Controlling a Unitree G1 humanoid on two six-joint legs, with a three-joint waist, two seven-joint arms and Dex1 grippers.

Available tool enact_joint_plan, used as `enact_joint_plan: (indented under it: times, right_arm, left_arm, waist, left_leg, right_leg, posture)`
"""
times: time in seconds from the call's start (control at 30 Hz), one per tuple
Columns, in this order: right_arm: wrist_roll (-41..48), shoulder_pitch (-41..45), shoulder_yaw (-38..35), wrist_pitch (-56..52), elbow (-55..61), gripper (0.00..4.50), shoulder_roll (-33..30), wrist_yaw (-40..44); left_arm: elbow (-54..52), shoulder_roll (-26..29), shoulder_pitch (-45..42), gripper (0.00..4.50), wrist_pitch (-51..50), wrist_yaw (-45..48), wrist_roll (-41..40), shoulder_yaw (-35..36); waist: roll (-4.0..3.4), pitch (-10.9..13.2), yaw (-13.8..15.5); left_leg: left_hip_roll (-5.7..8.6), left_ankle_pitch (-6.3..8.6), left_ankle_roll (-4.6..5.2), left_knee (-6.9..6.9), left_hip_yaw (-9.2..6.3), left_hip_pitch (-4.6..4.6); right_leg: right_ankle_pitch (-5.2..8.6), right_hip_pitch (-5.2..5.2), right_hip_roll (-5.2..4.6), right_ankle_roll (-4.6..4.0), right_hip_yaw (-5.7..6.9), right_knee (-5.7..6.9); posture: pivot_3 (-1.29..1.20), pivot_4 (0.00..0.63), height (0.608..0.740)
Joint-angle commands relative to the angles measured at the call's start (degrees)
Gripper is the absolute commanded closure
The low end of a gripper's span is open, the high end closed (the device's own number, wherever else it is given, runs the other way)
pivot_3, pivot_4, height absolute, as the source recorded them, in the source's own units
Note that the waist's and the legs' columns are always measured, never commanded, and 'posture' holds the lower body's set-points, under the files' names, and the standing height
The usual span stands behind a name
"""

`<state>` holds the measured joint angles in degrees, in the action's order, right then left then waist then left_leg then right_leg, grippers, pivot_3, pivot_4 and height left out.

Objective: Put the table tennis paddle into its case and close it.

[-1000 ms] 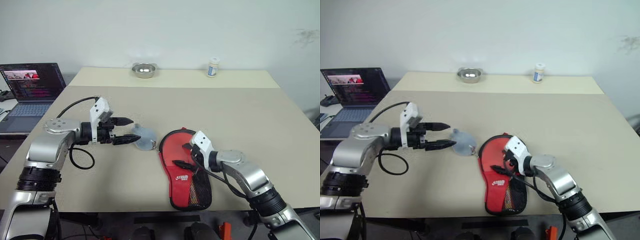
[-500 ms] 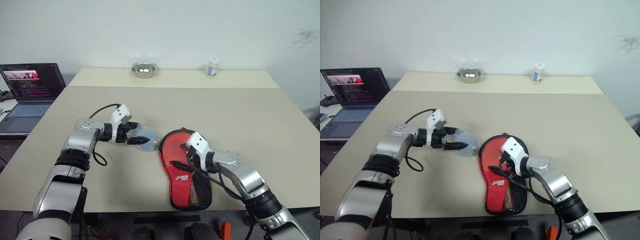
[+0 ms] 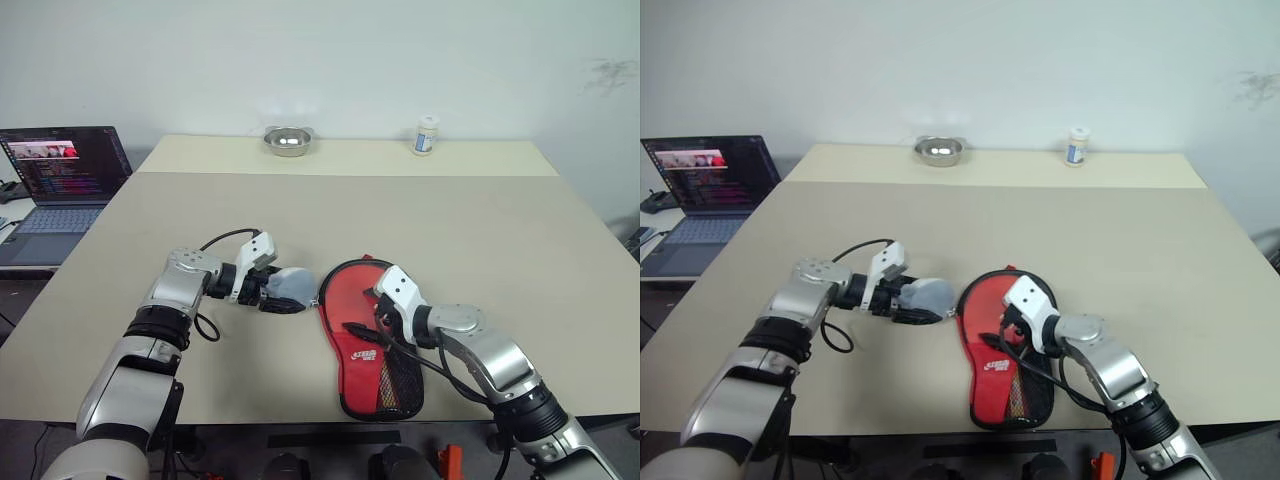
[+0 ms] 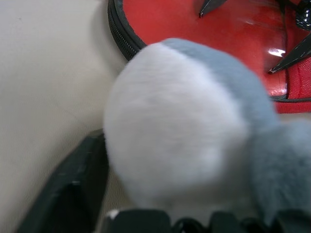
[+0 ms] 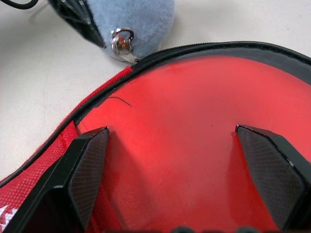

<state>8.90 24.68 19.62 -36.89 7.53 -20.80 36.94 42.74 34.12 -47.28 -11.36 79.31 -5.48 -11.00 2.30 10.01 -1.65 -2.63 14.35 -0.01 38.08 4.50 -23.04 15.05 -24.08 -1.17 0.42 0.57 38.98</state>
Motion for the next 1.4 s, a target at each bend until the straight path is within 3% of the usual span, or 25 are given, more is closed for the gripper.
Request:
enact_joint_plan:
  times: [0.03,0.2,0.33,0.63,0.83,1.07,1.23,1.4]
  right_arm:
    - [-1.65,0.2,0.56,-2.15,-3.1,0.0,-0.09,-0.79]
    - [-2.69,0.64,2.25,-4.53,-5.71,0.0,0.0,-0.28]
    - [-3.06,0.78,2.31,-5.42,-6.94,0.0,-0.09,-0.42]
    - [-2.49,-0.31,2.01,-7.89,-5.42,0.0,-0.74,-0.37]
    - [-2.3,-1.27,2.31,-9.57,-4.2,0.0,-0.65,-0.42]
    - [-2.02,-3.63,4.68,-11.74,-1.88,0.0,-2.35,0.94]
    - [-2.47,-5.51,6.45,-12.59,0.08,0.0,-3.16,0.93]
    - [-2.34,-6.22,6.77,-13.65,1.23,0.0,-2.82,0.22]
  left_arm:
    - [0.18,-0.65,-1.13,1.71,-1.15,-2.07,-0.39,1.75]
    - [2.92,-1.47,-4.31,3.31,-1.55,-7.01,1.37,2.14]
    - [11.79,-3.03,-10.34,3.91,1.26,-13.36,5.68,0.53]
    - [29.67,-11.21,-24.42,3.94,11.39,-29.23,14.84,-1.84]
    - [33.49,-17.95,-28.01,3.94,13.43,-37.83,18.5,-1.98]
    - [35.6,-28.57,-32.85,3.96,17.31,-58.16,26.1,-4.54]
    - [36.09,-34.8,-35.05,3.96,18.98,-63.38,28.55,-4.99]
    - [36.04,-41.59,-36.84,3.96,20.83,-62.56,28.58,-4.11]
  waist:
    - [0.01,-0.01,-0.01]
    - [0.15,-0.13,0.0]
    - [0.35,-0.26,0.02]
    - [0.4,-0.3,0.14]
    - [0.41,-0.3,0.18]
    - [0.42,-0.31,0.66]
    - [0.39,-0.33,0.62]
    - [0.4,-0.33,0.84]
  left_leg:
    - [0.0,0.0,0.0,0.01,0.0,0.01]
    - [-0.02,-0.02,0.01,0.03,-0.03,0.1]
    - [-0.02,-0.06,0.04,0.07,-0.11,0.15]
    - [0.04,-0.09,0.08,0.08,-0.13,0.22]
    - [0.07,-0.09,0.08,0.07,-0.13,0.16]
    - [0.17,-0.08,0.07,0.03,-0.13,0.11]
    - [0.16,-0.07,0.07,-0.1,-0.13,0.13]
    - [0.2,-0.07,0.06,-0.09,-0.13,0.1]
  right_leg:
    - [0.0,0.01,0.0,0.0,0.0,0.01]
    - [-0.03,0.08,0.0,0.02,0.02,0.03]
    - [-0.08,0.18,0.0,0.05,0.07,0.03]
    - [-0.12,0.32,-0.01,0.12,0.11,-0.01]
    - [-0.12,0.31,-0.03,0.12,0.11,-0.07]
    - [-0.12,0.3,-0.08,0.16,0.1,-0.17]
    - [-0.11,0.3,-0.05,0.19,0.13,-0.26]
    - [-0.11,0.3,-0.05,0.19,0.14,-0.31]
  posture:
    - [0.0,0.15,0.74]
    - [0.0,0.15,0.74]
    - [0.0,0.15,0.74]
    - [0.0,0.15,0.74]
    - [0.0,0.15,0.74]
    - [0.0,0.15,0.74]
    - [0.0,0.15,0.74]
    - [0.0,0.15,0.74]
